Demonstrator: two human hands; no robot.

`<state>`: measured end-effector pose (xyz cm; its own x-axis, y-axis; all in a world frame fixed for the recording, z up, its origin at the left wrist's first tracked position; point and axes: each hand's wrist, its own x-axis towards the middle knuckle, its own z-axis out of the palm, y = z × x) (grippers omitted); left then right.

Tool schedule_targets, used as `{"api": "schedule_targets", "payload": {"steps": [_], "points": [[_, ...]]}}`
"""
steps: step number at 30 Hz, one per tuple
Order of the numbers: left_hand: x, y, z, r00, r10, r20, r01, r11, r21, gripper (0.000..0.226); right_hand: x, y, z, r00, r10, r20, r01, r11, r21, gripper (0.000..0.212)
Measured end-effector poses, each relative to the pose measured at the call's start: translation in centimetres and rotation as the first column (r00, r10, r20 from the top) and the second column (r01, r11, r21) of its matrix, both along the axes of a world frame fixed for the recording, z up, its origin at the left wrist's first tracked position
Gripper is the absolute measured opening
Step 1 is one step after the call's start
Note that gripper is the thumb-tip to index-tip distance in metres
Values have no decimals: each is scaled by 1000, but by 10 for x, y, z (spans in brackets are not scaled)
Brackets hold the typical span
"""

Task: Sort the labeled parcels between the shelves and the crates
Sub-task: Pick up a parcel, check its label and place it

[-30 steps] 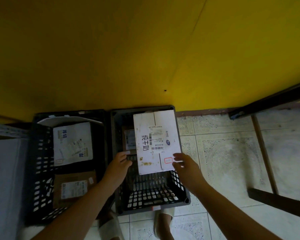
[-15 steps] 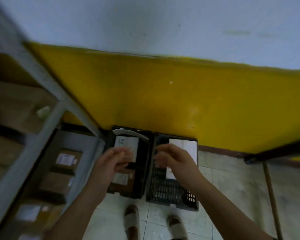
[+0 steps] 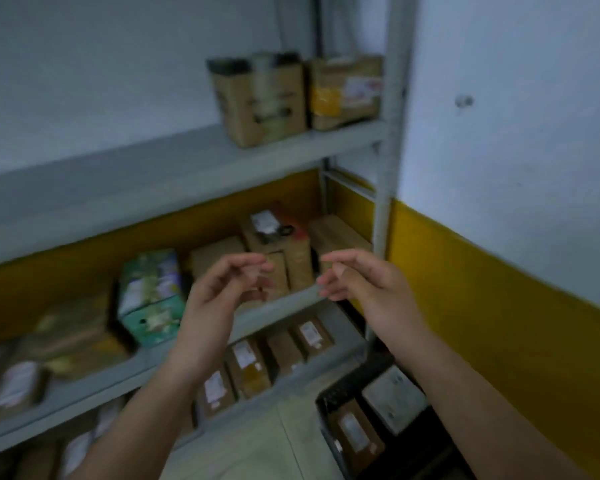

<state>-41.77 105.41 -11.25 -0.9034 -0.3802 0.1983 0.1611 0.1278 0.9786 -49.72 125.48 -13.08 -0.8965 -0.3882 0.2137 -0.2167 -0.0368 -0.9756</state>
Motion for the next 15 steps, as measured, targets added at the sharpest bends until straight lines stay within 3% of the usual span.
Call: {"api": "schedule_targets", "payload": {"steps": [7, 15], "points": [[18, -68, 51, 981, 145, -130, -156, 984, -86, 21, -20, -75, 38, 982, 157, -108, -162, 986, -38, 21], [-62, -137, 71, 976, 126, -176, -158, 970, -184, 21, -113, -124, 59, 980, -17, -199, 6, 998, -58, 19]]}}
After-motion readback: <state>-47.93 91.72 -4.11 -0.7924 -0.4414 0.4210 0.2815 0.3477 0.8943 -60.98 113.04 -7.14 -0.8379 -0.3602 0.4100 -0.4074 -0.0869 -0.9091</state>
